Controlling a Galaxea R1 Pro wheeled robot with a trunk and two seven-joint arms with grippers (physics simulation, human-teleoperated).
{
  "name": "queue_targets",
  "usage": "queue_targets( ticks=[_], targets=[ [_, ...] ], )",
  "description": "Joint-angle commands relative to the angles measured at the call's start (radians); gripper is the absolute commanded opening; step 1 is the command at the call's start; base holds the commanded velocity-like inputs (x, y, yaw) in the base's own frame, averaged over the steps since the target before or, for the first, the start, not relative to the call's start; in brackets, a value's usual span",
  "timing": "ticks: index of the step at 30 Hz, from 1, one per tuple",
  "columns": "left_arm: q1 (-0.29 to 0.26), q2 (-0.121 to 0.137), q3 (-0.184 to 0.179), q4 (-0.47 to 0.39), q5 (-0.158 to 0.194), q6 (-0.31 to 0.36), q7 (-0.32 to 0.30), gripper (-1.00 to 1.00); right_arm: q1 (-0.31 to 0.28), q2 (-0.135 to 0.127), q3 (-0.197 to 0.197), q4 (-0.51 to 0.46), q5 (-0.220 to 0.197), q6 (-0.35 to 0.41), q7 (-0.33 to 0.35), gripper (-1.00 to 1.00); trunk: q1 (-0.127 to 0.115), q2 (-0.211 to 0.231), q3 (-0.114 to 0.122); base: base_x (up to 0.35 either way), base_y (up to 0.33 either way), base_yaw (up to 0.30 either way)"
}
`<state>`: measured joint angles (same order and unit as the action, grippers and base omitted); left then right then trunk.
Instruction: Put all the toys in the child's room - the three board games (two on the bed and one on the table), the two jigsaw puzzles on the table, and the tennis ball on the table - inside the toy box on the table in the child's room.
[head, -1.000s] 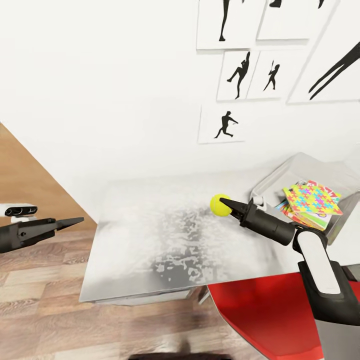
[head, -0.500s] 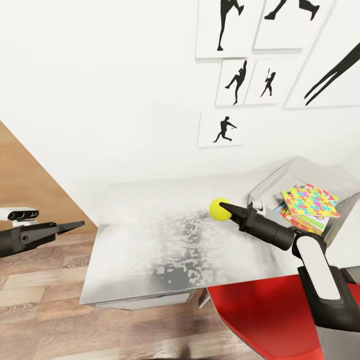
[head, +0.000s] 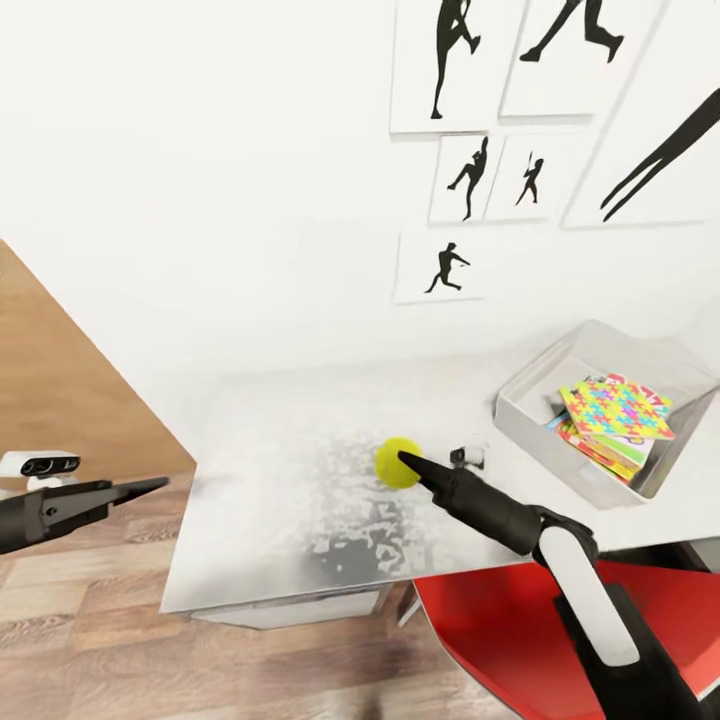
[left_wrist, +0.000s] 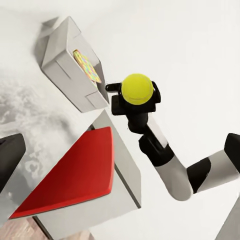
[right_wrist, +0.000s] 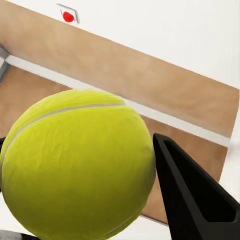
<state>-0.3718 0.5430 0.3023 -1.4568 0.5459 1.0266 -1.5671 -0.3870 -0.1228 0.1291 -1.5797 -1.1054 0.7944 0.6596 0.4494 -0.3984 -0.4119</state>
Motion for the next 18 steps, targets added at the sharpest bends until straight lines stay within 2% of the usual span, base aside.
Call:
queue_targets(
  ticks=[1, 3, 4, 9, 13, 18],
  targets=[
    [0.001, 0.0, 0.004, 0.0, 0.0, 0.01, -0.004, 1.0, 0.004, 0.0, 0.016, 0.0, -0.009, -0.012, 0.004, -1.0, 0.001, -0.002, 0.0, 0.0, 0.0, 0.0],
    [0.004, -0.001, 0.015, 0.0, 0.0, 0.008, -0.004, 1.0, 0.015, 0.0, 0.059, 0.0, -0.01, -0.064, 0.016, -1.0, 0.001, -0.002, 0.003, 0.0, 0.0, 0.0],
    [0.005, -0.001, 0.017, 0.0, -0.001, 0.008, -0.004, 1.0, 0.016, 0.0, 0.068, 0.0, -0.01, -0.072, 0.017, -1.0, 0.001, -0.002, 0.005, 0.0, 0.0, 0.0],
    [0.007, -0.003, 0.022, 0.0, 0.002, 0.003, -0.004, 1.0, 0.023, 0.013, 0.158, -0.001, -0.009, -0.11, 0.028, -1.0, 0.001, -0.002, 0.013, 0.0, 0.0, 0.0],
    [0.007, -0.012, 0.021, 0.0, 0.0, 0.002, -0.004, 1.0, 0.023, 0.017, 0.176, -0.001, -0.007, -0.115, 0.027, -1.0, 0.001, -0.002, 0.02, 0.0, 0.0, 0.0],
    [0.007, -0.033, 0.02, 0.0, -0.005, 0.0, -0.004, 1.0, 0.023, 0.012, 0.162, -0.001, -0.006, -0.131, 0.03, -1.0, 0.001, -0.002, 0.028, 0.0, 0.0, 0.0]
  ],
)
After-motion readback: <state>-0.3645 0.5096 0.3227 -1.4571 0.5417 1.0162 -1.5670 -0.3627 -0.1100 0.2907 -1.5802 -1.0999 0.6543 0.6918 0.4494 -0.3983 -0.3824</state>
